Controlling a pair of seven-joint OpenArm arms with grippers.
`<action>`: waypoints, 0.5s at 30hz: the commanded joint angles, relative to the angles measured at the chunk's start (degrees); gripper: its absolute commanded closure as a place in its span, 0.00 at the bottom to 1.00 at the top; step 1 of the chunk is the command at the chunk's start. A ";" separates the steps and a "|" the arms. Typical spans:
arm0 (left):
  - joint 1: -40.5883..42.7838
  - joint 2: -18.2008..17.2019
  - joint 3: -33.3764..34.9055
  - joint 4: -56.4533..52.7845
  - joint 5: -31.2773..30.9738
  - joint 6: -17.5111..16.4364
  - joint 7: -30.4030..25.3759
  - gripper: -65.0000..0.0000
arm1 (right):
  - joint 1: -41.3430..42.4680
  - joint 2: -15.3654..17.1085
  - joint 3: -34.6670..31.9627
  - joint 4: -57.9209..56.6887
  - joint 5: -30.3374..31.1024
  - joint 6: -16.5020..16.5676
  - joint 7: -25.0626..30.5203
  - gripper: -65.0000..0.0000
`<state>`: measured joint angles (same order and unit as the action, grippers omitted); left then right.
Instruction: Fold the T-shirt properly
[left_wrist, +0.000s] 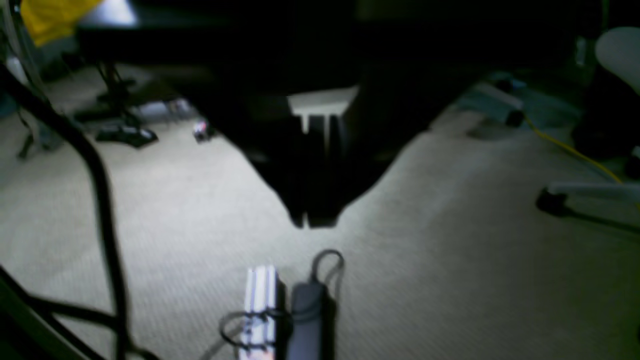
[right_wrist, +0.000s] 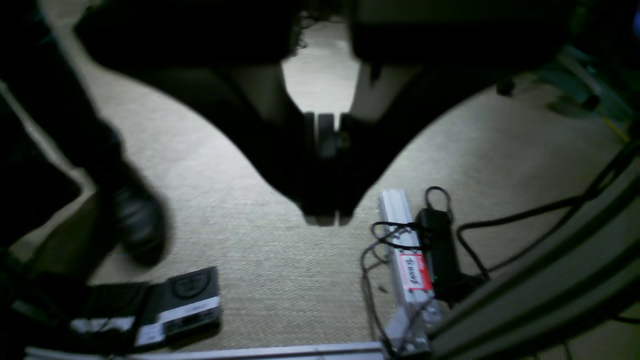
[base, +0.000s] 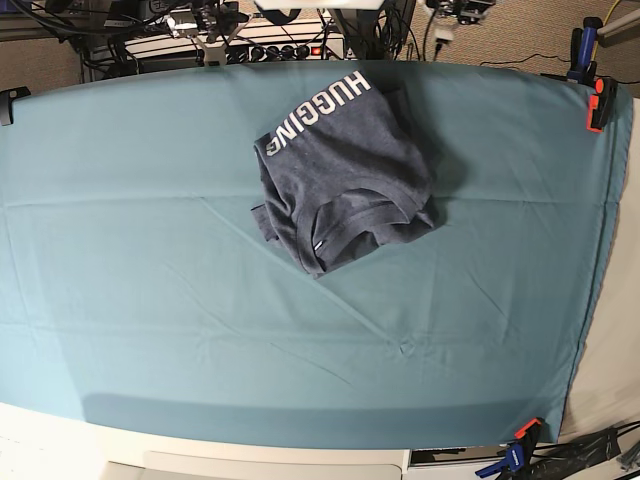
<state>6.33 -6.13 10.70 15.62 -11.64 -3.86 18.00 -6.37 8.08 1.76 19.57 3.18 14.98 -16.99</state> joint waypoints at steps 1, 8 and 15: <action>0.20 0.28 0.04 0.02 -0.11 0.04 0.31 1.00 | 0.02 0.33 0.07 0.13 1.01 0.17 -0.44 1.00; 0.15 1.51 0.04 0.02 -0.17 0.00 0.07 1.00 | -0.20 -0.13 0.07 0.13 2.58 0.20 -1.60 0.96; 0.17 1.46 0.04 0.02 -0.13 0.07 0.15 1.00 | -0.31 -1.62 0.07 0.20 2.58 0.17 0.52 0.93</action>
<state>6.33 -4.58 10.72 15.62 -11.64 -3.86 17.96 -6.68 6.17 1.76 19.55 5.89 14.98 -16.71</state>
